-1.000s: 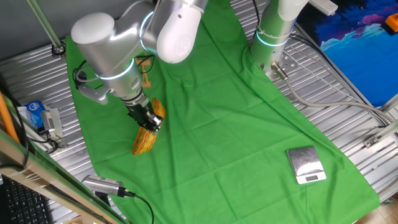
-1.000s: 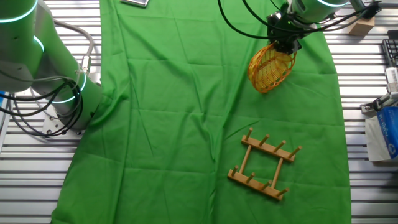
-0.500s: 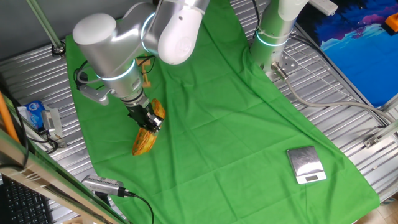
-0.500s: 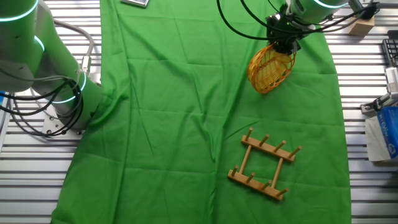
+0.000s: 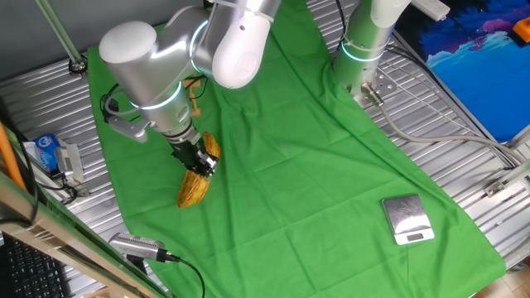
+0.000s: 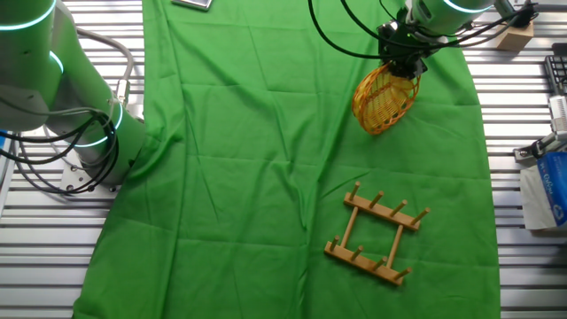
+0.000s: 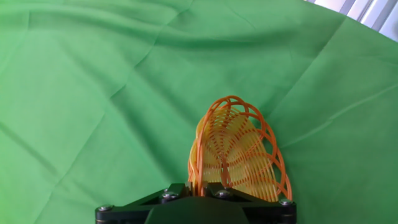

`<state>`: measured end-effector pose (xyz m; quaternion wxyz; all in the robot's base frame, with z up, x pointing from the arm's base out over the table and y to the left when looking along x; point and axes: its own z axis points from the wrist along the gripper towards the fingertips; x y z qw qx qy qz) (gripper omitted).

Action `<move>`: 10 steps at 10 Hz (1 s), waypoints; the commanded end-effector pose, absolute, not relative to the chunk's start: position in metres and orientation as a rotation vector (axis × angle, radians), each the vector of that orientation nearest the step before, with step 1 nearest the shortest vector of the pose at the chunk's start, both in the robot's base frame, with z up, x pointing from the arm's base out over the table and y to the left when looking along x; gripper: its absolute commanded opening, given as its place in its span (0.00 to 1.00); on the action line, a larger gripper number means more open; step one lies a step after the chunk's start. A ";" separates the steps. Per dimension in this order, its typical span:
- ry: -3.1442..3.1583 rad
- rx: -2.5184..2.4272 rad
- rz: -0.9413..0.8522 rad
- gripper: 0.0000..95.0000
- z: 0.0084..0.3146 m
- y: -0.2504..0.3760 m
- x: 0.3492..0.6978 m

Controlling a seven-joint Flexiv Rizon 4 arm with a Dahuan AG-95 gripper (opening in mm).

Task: Take the dish off the dish rack

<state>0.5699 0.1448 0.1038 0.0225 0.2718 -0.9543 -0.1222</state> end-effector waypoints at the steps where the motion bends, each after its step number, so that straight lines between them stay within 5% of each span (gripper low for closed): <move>1: -2.953 0.848 -0.367 0.00 0.104 0.145 0.571; 5: -2.947 0.873 -0.365 0.00 0.103 0.145 0.570; 6: -2.946 0.879 -0.365 0.20 0.103 0.145 0.570; 10: -2.943 0.901 -0.365 0.20 0.101 0.145 0.570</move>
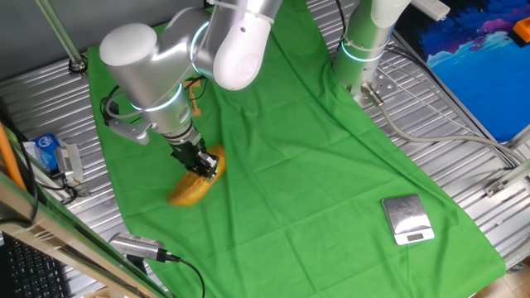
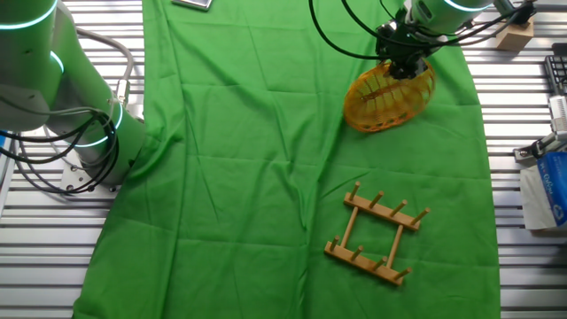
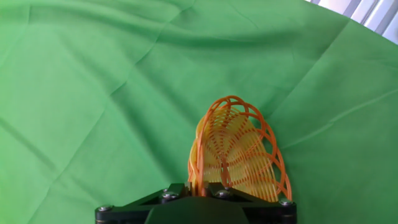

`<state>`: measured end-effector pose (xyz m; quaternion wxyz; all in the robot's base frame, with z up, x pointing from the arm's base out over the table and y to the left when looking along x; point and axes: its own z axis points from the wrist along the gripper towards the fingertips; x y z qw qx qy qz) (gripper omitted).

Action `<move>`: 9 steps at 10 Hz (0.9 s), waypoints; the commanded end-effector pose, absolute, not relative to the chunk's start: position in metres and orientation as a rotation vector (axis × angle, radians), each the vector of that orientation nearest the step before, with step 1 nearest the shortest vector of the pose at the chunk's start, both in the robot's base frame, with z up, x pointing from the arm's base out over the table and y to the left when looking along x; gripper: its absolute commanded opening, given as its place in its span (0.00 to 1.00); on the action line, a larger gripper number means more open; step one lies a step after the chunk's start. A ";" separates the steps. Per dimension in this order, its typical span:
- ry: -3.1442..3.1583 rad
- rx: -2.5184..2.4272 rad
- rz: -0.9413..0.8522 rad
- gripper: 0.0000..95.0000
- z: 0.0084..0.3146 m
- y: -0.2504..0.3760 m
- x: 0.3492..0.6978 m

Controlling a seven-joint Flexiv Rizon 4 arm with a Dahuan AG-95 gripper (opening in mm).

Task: Take the dish off the dish rack

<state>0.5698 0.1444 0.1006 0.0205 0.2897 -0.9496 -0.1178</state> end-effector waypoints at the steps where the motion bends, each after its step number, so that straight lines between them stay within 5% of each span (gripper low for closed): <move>1: -2.943 0.902 -0.364 0.20 0.101 0.145 0.570; 9: -2.938 0.934 -0.375 0.20 0.101 0.143 0.567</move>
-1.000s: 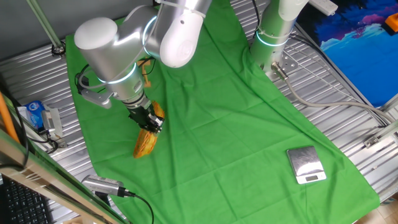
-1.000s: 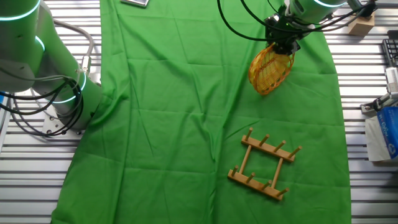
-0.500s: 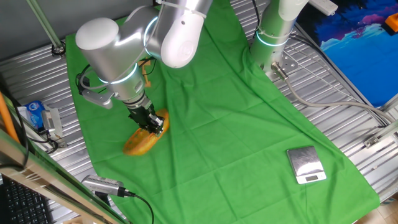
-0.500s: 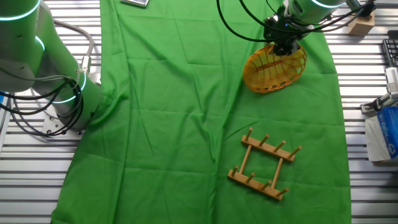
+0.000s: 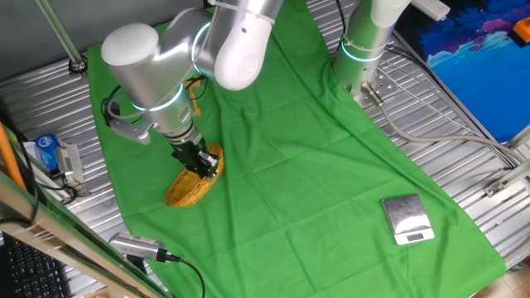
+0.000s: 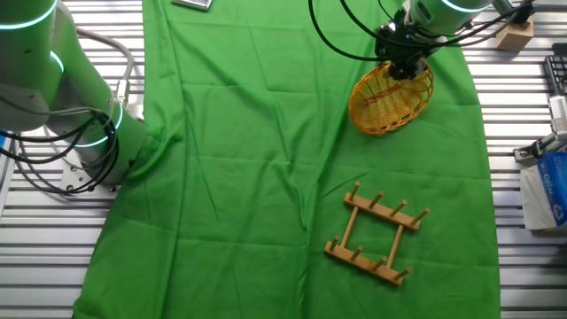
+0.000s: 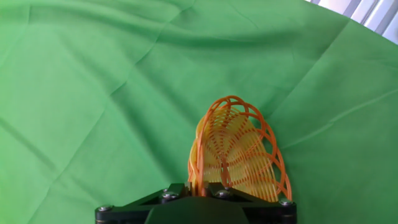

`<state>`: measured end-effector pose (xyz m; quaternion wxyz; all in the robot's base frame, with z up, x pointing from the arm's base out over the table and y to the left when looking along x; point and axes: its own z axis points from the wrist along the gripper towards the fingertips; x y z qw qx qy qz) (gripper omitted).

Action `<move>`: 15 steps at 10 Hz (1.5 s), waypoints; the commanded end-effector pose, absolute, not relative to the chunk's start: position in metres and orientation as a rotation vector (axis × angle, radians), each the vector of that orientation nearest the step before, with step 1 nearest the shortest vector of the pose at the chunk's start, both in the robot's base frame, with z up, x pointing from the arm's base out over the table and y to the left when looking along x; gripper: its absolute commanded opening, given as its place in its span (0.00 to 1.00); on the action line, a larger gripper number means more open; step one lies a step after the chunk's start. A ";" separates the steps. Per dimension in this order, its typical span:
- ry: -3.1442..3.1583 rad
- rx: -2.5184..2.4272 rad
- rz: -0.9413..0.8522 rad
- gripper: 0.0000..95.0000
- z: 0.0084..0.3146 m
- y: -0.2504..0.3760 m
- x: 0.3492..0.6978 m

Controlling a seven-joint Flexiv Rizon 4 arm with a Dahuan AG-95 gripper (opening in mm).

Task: Take the dish off the dish rack

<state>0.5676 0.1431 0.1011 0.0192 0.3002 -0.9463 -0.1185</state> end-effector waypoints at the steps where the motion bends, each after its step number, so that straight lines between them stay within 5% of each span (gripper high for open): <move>1: -2.939 0.935 -0.381 0.40 0.101 0.143 0.567; 8: -2.925 0.965 -0.391 0.40 0.110 0.132 0.553; 9: -2.914 0.995 -0.390 0.20 0.112 0.125 0.551; 13: -2.845 1.074 -0.401 0.20 0.133 0.092 0.549; 14: -2.832 1.069 -0.406 0.00 0.140 0.087 0.546; 15: -2.822 1.068 -0.411 0.00 0.146 0.082 0.543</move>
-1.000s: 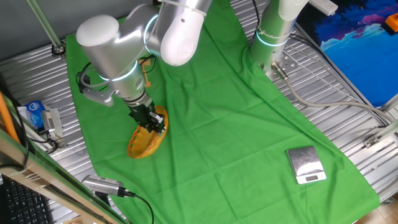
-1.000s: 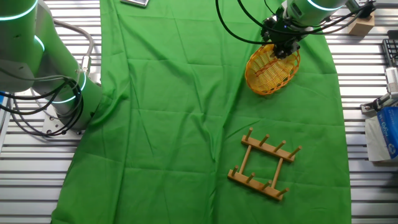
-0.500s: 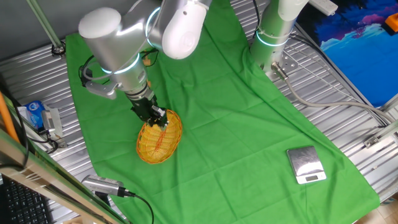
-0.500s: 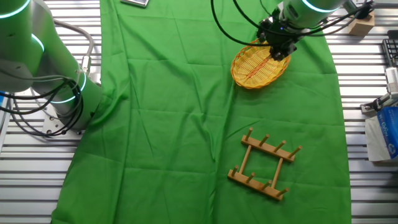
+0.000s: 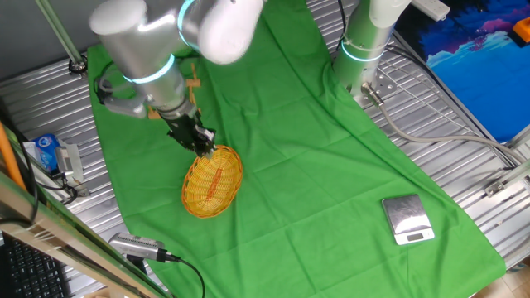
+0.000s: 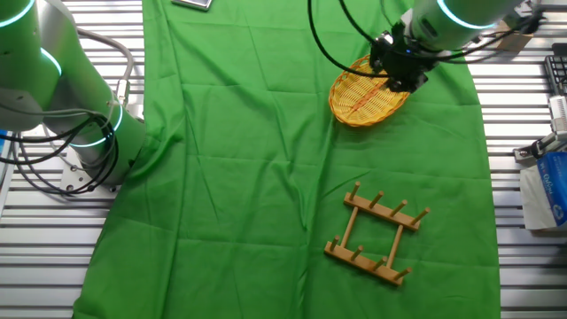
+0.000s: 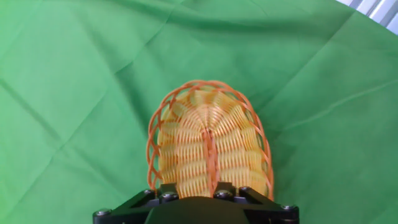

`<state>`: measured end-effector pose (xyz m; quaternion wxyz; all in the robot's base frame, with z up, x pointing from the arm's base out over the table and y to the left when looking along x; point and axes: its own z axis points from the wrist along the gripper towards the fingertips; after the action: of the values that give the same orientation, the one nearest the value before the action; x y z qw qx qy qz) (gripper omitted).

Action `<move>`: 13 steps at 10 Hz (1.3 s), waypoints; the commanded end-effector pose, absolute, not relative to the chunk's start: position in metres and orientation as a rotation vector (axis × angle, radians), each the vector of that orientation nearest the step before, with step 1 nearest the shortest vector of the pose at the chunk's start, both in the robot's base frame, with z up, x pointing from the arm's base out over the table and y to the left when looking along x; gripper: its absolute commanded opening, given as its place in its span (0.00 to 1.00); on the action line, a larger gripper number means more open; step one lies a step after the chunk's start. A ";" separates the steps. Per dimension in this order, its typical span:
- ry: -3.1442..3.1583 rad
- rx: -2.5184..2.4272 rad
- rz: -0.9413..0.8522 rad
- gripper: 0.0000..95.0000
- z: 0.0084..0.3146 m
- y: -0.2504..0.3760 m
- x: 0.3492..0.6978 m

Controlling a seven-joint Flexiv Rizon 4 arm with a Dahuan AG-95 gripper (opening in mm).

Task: Take the dish off the dish rack

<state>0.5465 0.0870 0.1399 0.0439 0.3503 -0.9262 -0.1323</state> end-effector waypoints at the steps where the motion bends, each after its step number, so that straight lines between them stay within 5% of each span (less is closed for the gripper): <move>1: -2.812 1.077 -0.414 0.00 0.154 0.076 0.540; 13: -2.841 0.958 -0.403 0.00 0.164 0.057 0.531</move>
<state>0.5304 0.0569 0.1638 0.0574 0.3176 -0.9371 -0.1329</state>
